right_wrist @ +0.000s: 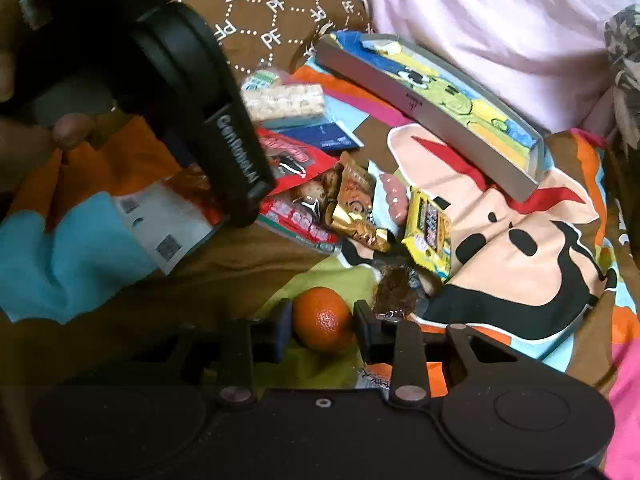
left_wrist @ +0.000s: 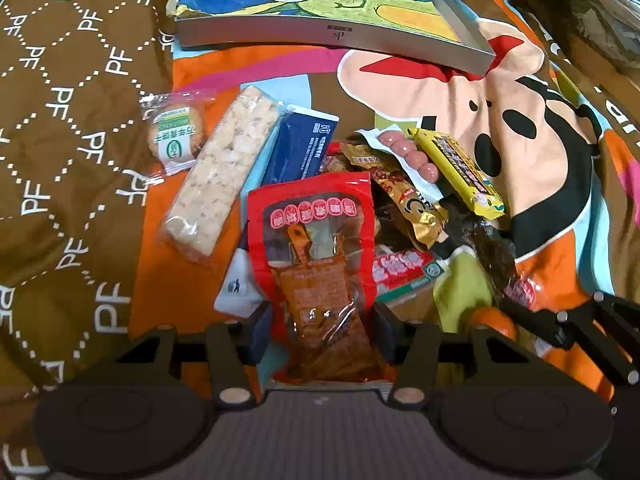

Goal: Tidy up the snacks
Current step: 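Close the right gripper on the mandarin while the left gripper grasps the red packet, then carry the mandarin and red packet into the grey tray and release both, then lift both grippers away from the tray back over the snacks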

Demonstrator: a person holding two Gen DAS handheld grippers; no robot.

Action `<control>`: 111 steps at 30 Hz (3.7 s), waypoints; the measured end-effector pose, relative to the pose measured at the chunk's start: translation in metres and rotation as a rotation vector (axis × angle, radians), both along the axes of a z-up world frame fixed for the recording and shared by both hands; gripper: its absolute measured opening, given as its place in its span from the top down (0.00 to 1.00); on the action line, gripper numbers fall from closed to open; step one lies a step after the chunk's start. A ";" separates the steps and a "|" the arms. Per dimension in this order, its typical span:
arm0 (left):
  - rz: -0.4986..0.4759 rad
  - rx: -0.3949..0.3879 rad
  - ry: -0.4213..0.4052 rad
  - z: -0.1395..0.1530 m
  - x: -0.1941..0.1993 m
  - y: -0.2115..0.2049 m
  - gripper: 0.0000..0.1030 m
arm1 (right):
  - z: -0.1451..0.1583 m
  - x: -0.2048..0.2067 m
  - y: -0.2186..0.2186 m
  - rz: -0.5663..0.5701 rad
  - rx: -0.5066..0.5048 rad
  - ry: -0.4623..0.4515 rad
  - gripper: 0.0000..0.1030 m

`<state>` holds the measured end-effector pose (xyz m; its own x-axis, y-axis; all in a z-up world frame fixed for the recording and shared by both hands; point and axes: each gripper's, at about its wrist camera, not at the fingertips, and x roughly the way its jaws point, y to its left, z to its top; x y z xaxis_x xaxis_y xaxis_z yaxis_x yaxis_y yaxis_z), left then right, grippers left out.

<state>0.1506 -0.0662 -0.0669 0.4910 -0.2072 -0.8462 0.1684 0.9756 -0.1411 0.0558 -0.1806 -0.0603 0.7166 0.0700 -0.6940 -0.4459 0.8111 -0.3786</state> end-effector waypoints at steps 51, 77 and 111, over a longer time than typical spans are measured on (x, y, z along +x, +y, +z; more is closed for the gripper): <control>0.089 -0.017 -0.322 0.104 0.051 -0.002 0.48 | 0.100 0.069 -0.030 -0.050 0.162 -0.409 0.66; 0.139 0.015 -0.403 0.054 0.251 -0.018 0.46 | 0.043 0.289 -0.023 -0.184 0.310 -0.295 0.66; 0.177 -0.060 -0.514 0.138 0.092 0.014 0.00 | 0.142 0.105 -0.052 -0.188 0.449 -0.472 0.01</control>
